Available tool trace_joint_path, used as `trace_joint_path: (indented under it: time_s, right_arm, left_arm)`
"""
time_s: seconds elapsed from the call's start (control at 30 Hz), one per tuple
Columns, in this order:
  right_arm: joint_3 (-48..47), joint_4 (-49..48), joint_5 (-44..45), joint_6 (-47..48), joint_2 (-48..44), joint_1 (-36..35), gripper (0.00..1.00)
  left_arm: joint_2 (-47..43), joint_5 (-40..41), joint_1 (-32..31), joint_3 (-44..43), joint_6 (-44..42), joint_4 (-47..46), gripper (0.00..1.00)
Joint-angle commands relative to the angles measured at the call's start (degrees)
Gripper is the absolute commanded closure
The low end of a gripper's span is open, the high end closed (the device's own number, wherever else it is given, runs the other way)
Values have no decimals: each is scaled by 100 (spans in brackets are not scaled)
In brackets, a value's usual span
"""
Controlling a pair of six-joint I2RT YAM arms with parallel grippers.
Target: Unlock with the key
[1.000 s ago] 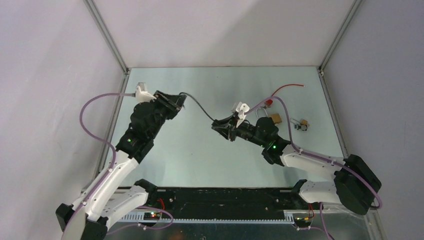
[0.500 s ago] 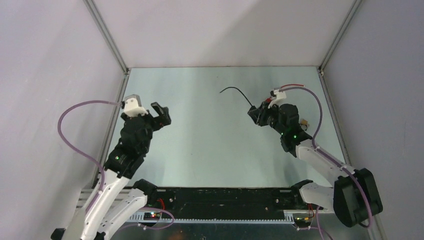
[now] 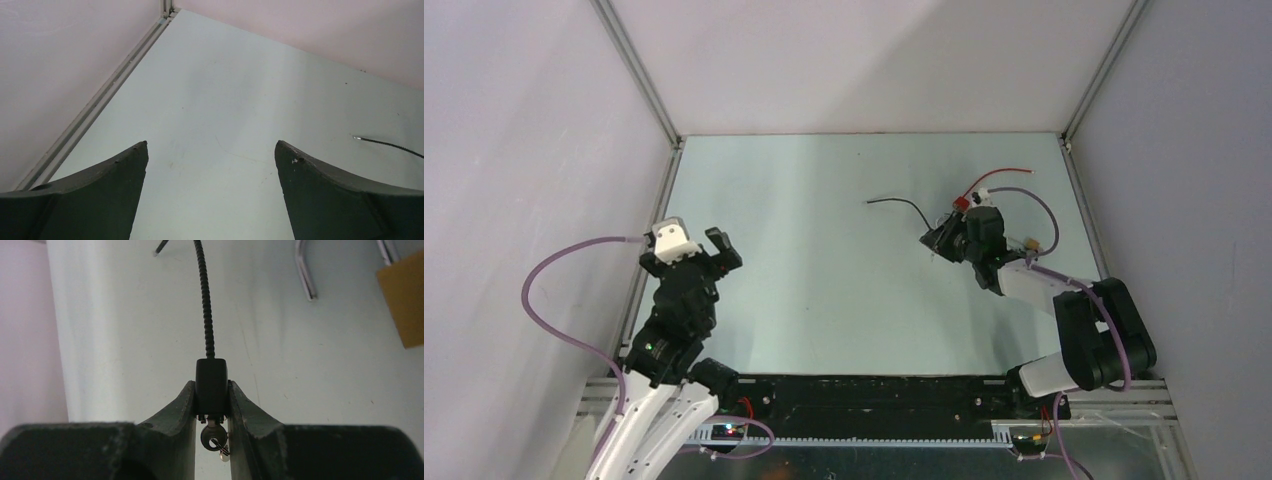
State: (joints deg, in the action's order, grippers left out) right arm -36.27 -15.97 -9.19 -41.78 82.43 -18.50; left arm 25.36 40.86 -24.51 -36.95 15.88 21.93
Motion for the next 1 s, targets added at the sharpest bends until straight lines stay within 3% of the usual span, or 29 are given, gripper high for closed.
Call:
trace_joint_path:
  time_s: [0.0, 0.2, 0.47, 0.6, 0.97]
  right_arm:
    - [-15, 390, 749, -659, -178, 32, 91]
    - [263, 1014, 919, -691, -314, 216, 76]
    - [541, 1497, 1176, -553, -760, 285, 38]
    - [538, 2070, 1729, -84, -1620, 270, 24]
    - [351, 3424, 3455, 1709, -5348, 267, 13]
  left_arm:
    - [-164, 345, 27, 86, -155, -155, 0]
    - [-365, 400, 36, 145, -181, -195, 0]
    - [-541, 352, 32, 117, -186, -210, 0]
    - [-652, 281, 34, -48, -267, -192, 0]
    - [-1281, 146, 33, -563, -566, -80, 0]
